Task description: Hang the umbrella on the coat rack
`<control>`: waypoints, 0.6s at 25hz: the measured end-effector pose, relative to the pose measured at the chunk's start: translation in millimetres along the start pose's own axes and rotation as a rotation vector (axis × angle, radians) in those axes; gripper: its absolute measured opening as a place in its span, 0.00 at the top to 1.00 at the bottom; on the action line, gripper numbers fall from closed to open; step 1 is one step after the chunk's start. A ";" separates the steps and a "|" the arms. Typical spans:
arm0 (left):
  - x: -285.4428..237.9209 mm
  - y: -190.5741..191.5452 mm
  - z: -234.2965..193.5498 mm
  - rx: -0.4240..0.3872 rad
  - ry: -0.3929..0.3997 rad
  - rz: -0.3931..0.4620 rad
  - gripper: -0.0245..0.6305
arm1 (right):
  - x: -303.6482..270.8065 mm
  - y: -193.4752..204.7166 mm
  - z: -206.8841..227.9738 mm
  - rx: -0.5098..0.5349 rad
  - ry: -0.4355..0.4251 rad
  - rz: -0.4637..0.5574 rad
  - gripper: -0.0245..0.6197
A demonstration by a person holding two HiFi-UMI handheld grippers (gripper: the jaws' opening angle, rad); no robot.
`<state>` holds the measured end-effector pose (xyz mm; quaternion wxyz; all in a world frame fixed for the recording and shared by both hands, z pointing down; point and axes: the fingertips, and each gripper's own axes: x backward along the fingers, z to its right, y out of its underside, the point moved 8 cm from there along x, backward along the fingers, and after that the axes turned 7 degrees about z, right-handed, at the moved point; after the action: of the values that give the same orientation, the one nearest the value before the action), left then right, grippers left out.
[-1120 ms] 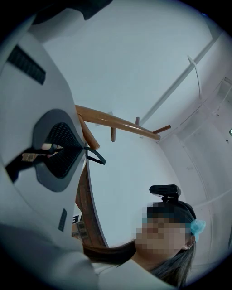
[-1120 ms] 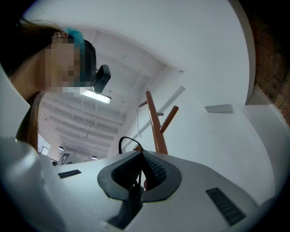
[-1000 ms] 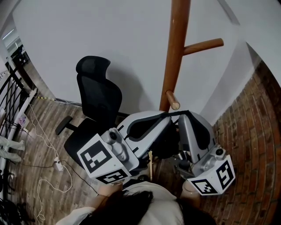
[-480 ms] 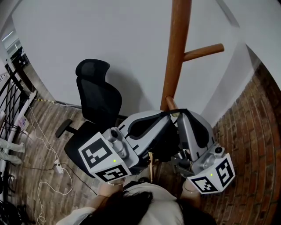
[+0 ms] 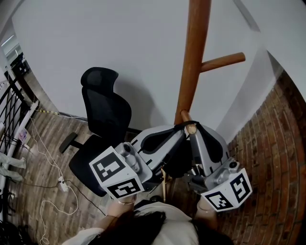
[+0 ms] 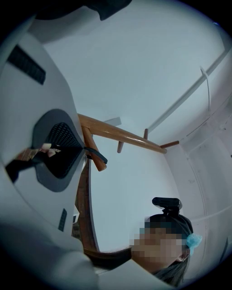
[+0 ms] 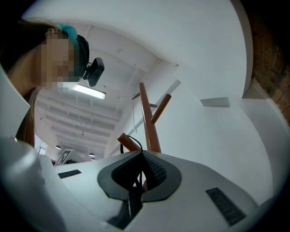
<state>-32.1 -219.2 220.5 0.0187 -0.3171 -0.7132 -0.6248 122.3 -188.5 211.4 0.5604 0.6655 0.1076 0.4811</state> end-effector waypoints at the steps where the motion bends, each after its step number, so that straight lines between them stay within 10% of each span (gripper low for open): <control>1: -0.4 1.3 -0.8 0.002 -0.002 -0.004 0.95 | -0.1 1.5 1.1 -0.003 0.003 -0.004 0.91; 15: 2.9 16.6 -10.0 0.031 -0.016 -0.050 0.95 | 0.5 19.4 6.2 -0.040 0.051 -0.036 0.91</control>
<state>-30.2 -226.7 238.6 0.0023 -0.3041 -0.7304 -0.6116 119.6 -199.0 228.7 0.5793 0.6396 0.1239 0.4899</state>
